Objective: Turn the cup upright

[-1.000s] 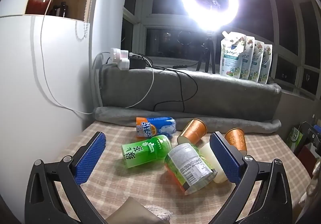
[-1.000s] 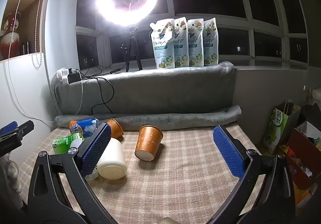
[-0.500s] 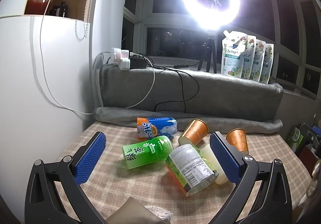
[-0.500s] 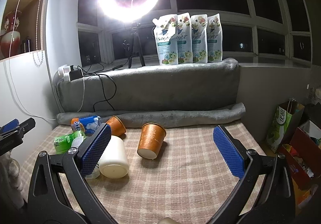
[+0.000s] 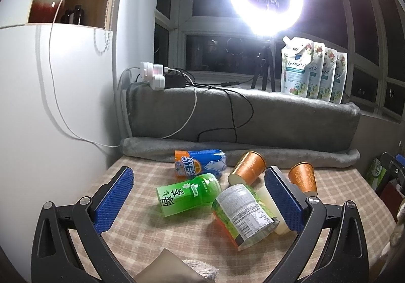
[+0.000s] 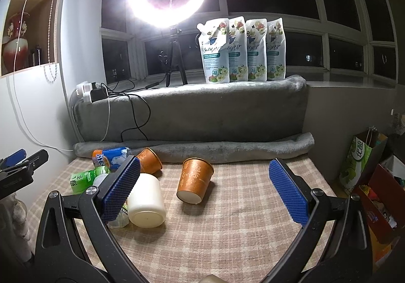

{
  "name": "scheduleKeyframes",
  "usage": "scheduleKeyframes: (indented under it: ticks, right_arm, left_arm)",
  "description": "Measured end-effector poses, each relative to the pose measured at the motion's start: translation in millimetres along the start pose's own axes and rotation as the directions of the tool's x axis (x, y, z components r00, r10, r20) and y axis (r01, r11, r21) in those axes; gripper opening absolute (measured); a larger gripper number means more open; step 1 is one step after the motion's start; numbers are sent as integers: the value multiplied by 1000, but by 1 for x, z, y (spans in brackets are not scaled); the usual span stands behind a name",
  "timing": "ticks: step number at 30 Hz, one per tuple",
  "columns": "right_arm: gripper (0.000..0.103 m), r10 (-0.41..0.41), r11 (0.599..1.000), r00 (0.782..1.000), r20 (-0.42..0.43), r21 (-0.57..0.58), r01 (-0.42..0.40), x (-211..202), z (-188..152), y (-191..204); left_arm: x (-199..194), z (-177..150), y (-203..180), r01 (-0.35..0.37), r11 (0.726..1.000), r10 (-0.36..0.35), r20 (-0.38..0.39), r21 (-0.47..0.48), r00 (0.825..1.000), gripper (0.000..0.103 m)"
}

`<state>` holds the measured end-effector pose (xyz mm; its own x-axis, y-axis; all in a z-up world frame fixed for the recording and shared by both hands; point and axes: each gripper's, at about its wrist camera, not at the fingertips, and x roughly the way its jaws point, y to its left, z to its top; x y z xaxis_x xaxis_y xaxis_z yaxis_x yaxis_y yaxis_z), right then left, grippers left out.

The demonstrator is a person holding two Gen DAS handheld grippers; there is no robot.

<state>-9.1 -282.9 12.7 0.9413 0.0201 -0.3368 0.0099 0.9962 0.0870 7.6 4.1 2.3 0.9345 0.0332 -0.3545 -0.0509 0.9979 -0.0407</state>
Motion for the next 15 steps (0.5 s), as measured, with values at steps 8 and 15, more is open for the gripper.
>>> scheduleKeyframes:
  ticks: [8, 15]
  right_arm:
    - [103, 5, 1000, 1000, -8, -1, -5, 1, 0, 0]
    - [103, 14, 1000, 1000, -10, -3, -14, 1, 0, 1]
  left_arm:
    - [1, -1, -2, 0, 1000, 0, 0, 5, 1000, 102]
    - [0, 0, -2, 0, 1000, 0, 3, 9, 1000, 102]
